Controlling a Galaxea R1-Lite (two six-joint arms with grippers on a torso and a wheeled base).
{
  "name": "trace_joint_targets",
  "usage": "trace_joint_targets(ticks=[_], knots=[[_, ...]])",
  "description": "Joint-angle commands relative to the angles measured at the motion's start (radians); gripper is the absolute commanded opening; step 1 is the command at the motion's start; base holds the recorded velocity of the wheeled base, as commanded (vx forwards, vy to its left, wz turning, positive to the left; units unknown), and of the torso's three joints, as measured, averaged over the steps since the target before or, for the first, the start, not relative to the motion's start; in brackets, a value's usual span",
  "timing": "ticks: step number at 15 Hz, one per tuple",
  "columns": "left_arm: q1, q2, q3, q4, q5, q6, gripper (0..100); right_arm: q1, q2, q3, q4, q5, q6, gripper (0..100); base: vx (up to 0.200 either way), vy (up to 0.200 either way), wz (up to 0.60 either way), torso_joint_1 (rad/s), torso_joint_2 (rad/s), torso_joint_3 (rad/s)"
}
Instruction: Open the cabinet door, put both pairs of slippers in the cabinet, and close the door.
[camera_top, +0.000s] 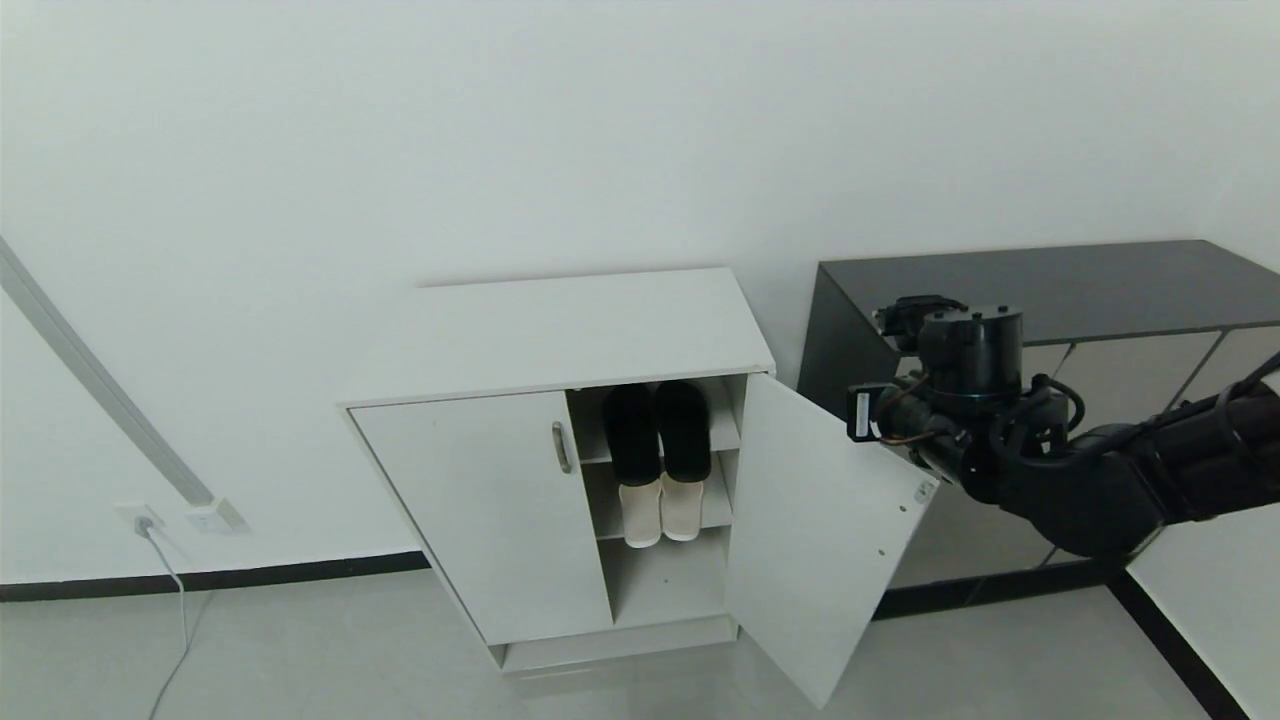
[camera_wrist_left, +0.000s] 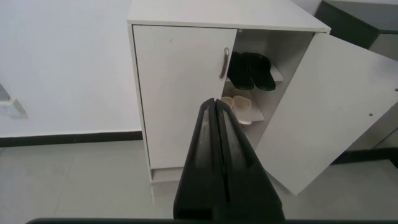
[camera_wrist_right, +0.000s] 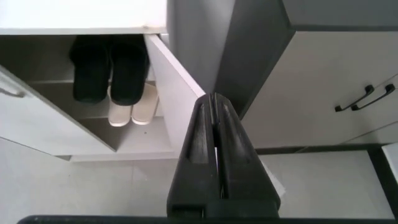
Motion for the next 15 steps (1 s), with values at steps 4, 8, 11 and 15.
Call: trace_joint_targets(ticks=[4,8,11,15], knots=[[0.000,0.001,0.000,-0.001,0.001,0.000,0,-0.030,0.095,-0.026,-0.003,0.002,0.011,0,0.000,0.000,0.00,0.000,0.00,0.000],[0.000,0.001,0.000,-0.001,0.001,0.000,0,-0.044,0.146,-0.038,-0.019,0.011,0.012,0,0.000,0.000,0.00,0.000,0.00,0.000],[0.000,0.001,0.000,-0.001,0.001,0.000,0,-0.058,0.190,-0.049,-0.048,0.014,0.011,0,0.000,0.000,0.00,0.000,0.00,0.000],[0.000,0.001,0.000,-0.001,0.001,0.000,0,-0.067,0.212,-0.053,-0.060,0.014,0.011,0,0.000,0.000,0.00,0.000,0.00,0.000]])
